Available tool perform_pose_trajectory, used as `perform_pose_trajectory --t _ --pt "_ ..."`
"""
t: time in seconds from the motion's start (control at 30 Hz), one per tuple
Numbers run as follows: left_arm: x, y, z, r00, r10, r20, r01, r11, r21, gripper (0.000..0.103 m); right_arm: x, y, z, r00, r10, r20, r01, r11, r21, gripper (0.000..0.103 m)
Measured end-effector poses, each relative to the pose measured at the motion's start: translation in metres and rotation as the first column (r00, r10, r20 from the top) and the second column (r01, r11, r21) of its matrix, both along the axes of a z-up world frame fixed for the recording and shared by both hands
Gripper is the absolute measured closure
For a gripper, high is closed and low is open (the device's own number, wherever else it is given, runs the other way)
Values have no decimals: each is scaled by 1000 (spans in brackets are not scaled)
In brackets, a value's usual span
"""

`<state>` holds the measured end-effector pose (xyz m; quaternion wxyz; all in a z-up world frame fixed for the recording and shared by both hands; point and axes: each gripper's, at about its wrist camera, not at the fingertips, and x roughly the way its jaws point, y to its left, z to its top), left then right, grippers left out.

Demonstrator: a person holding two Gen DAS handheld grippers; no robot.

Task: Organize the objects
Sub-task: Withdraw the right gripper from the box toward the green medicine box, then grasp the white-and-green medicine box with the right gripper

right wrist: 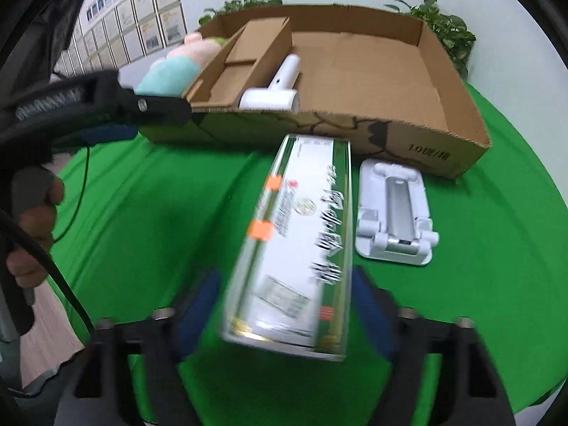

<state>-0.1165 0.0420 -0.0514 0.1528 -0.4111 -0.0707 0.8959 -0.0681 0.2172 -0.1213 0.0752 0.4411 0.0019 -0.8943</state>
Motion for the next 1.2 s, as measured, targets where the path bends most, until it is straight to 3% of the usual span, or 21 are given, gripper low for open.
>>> perform_pose_trajectory --t 0.13,0.17,0.2,0.23,0.37,0.57,0.67,0.7,0.8,0.97,1.07,1.2 --pt "-3 -1 -3 999 -35 28 34 999 36 9 7 -6 10 998 62 -30 -64 994 -85 33" --pt "-4 0 -5 998 -47 43 45 998 50 9 8 -8 12 997 73 -36 -76 993 -90 26" --pt "-6 0 -8 996 -60 62 56 996 70 9 9 -9 12 996 76 -37 -79 993 -87 4" --pt "-7 1 -12 993 -78 84 70 993 97 9 9 -9 10 997 72 -38 -75 994 -82 0" --pt "-15 9 -29 974 -149 171 114 974 195 9 6 -9 4 998 65 -14 -66 994 -88 0" --pt "-21 29 -49 937 -252 244 179 942 283 9 7 -15 4 997 69 -32 -71 997 -43 1" --pt "-19 36 -55 924 -285 257 200 929 312 10 7 -15 6 997 64 -43 -66 997 -36 2" --pt "-18 38 -56 920 -295 259 205 924 322 12 8 -15 6 996 73 -46 -74 996 -40 7" --pt "-16 44 -59 907 -327 266 230 913 338 17 12 -20 6 994 98 -40 -99 994 -34 38" --pt "-10 49 -64 892 -336 301 238 917 320 29 15 -16 6 997 78 -29 -81 991 -106 39" --pt "-8 46 -66 889 -334 312 226 914 336 30 15 -3 6 999 44 -4 -43 976 -211 40" --pt "-6 46 -68 892 -319 320 208 919 334 38 16 7 5 999 38 28 -27 946 -323 41"
